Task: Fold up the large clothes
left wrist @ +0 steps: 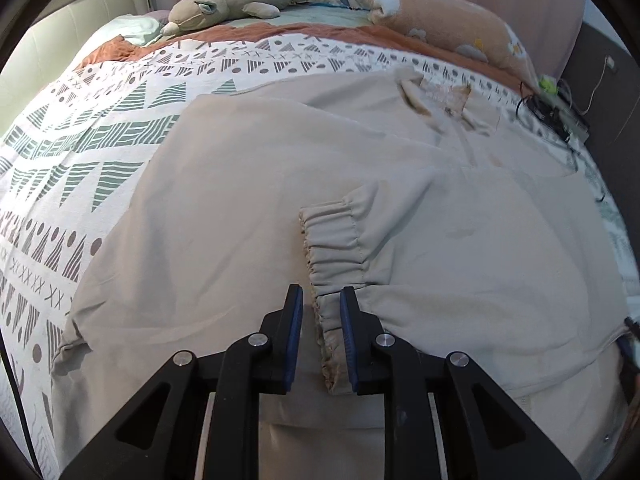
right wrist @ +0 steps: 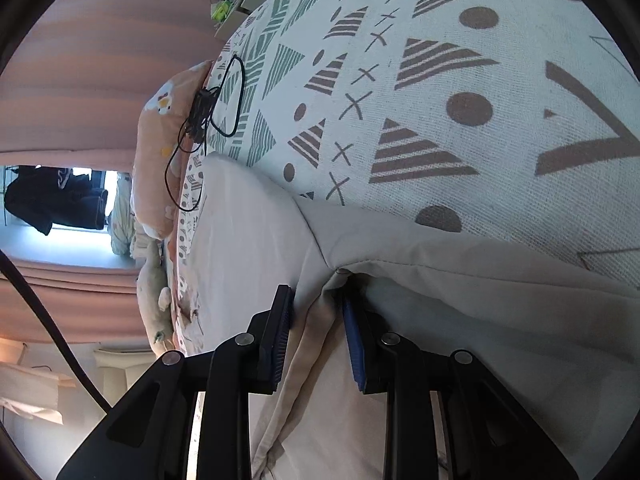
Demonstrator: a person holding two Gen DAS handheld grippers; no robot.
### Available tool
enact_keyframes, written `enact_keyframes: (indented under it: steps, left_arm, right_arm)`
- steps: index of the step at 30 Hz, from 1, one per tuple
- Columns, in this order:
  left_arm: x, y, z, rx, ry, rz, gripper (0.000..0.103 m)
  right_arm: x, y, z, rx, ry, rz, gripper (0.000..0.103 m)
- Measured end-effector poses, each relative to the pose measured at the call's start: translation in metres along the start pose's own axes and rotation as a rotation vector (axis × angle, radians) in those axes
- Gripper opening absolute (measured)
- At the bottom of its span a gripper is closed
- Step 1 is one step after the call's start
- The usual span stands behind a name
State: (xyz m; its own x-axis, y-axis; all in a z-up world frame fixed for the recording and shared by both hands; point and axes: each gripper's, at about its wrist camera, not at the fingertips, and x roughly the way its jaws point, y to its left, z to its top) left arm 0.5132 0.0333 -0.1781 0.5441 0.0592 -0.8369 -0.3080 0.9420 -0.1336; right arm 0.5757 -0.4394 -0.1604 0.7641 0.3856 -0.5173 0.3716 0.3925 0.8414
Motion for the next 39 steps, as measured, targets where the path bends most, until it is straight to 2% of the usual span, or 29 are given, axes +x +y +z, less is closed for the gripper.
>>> enact_keyframes:
  steps: [3,5,6,13,16,18,19,20,21,29,34,39]
  left_arm:
    - [-0.022,0.001,0.002,-0.006,-0.044,-0.014,0.021]
    - [-0.04,-0.001,0.003,0.001,-0.079,-0.021,0.021]
    - [-0.049,0.0,0.003,-0.001,-0.094,-0.035,0.021]
    - [-0.096,0.0,-0.005,-0.019,-0.121,-0.064,0.021]
    - [-0.115,0.0,-0.017,-0.014,-0.138,-0.057,0.024]
    - [-0.127,0.0,-0.026,-0.015,-0.139,-0.069,0.045]
    - [-0.131,0.001,-0.031,-0.019,-0.141,-0.078,0.072]
    - [-0.138,0.002,-0.036,-0.028,-0.15,-0.09,0.094]
    - [-0.145,0.003,-0.041,-0.037,-0.164,-0.102,0.098]
    - [-0.19,0.012,-0.077,-0.052,-0.21,-0.138,0.098]
    - [-0.22,0.011,-0.097,-0.03,-0.249,-0.115,0.098]
    - [-0.254,0.008,-0.115,0.007,-0.296,-0.149,0.098]
  right_arm:
    - [-0.006,0.001,-0.003,-0.01,0.0,0.005,0.036]
    - [-0.012,0.001,-0.006,-0.007,-0.004,0.029,0.054]
    - [-0.016,0.001,-0.007,-0.008,-0.011,0.041,0.057]
    - [-0.048,-0.015,-0.018,0.031,-0.063,0.097,0.059]
    - [-0.06,-0.019,-0.025,0.023,-0.086,0.078,0.059]
    - [-0.069,-0.02,-0.03,-0.016,-0.096,0.064,0.059]
    - [-0.074,-0.021,-0.034,-0.036,-0.098,0.055,0.059]
    - [-0.079,-0.022,-0.039,-0.058,-0.099,0.046,0.059]
    - [-0.083,-0.022,-0.043,-0.087,-0.096,0.034,0.059]
    - [-0.133,-0.028,-0.07,-0.257,-0.119,-0.034,0.059]
    - [-0.176,-0.024,-0.082,-0.314,-0.173,-0.021,0.059]
    - [-0.209,-0.03,-0.094,-0.337,-0.192,0.054,0.059]
